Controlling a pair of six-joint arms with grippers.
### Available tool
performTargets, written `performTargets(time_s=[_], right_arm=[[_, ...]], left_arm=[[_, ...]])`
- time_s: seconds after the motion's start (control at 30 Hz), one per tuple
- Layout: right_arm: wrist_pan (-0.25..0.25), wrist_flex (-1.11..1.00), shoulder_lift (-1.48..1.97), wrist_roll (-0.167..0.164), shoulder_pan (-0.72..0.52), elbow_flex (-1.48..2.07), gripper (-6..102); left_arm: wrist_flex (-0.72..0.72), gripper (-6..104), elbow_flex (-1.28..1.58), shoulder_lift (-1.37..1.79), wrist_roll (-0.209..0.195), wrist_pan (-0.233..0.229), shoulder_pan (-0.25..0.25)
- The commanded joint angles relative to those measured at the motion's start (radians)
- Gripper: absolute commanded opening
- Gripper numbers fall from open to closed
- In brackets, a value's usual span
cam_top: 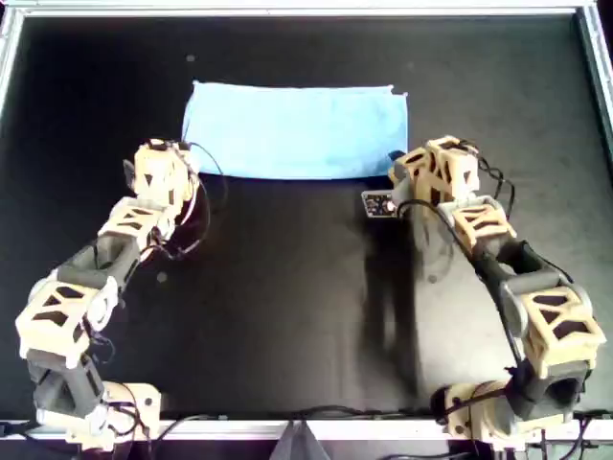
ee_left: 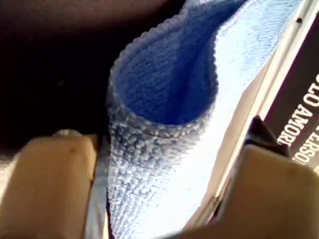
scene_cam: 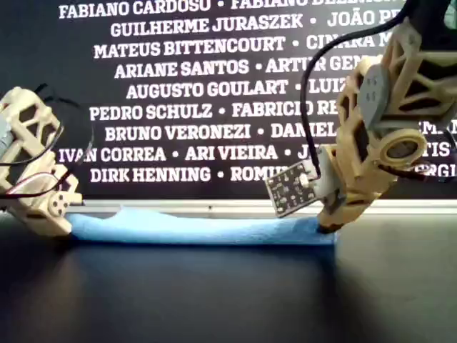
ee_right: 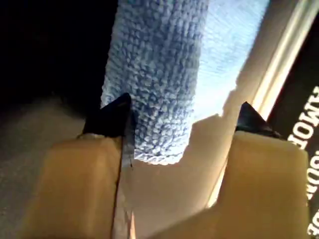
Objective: Fold a cloth
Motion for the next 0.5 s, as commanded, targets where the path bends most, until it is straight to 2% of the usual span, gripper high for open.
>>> performTargets(time_s=[0.0, 0.2, 0.33, 0.47], right_arm=[[0.006, 0.003, 0.021, -0.003, 0.006, -0.074, 83], [0.006, 0.193, 0.006, 0.002, 0.002, -0.169, 83], [-0.002, 0.227, -0.081, 0.011, 0.002, -0.275, 83], [-0.006, 0.227, -0.094, 0.012, 0.003, -0.288, 83]], left_arm=[[-0.018, 94, -0.038, 0.008, 0.0, 0.003, -0.003], [-0.017, 93, -0.04, 0.008, 0.0, 0.003, -0.003], [-0.017, 93, -0.044, -0.012, 0.0, 0.003, -0.003], [-0.015, 84, -0.083, -0.026, 0.002, 0.003, -0.005]])
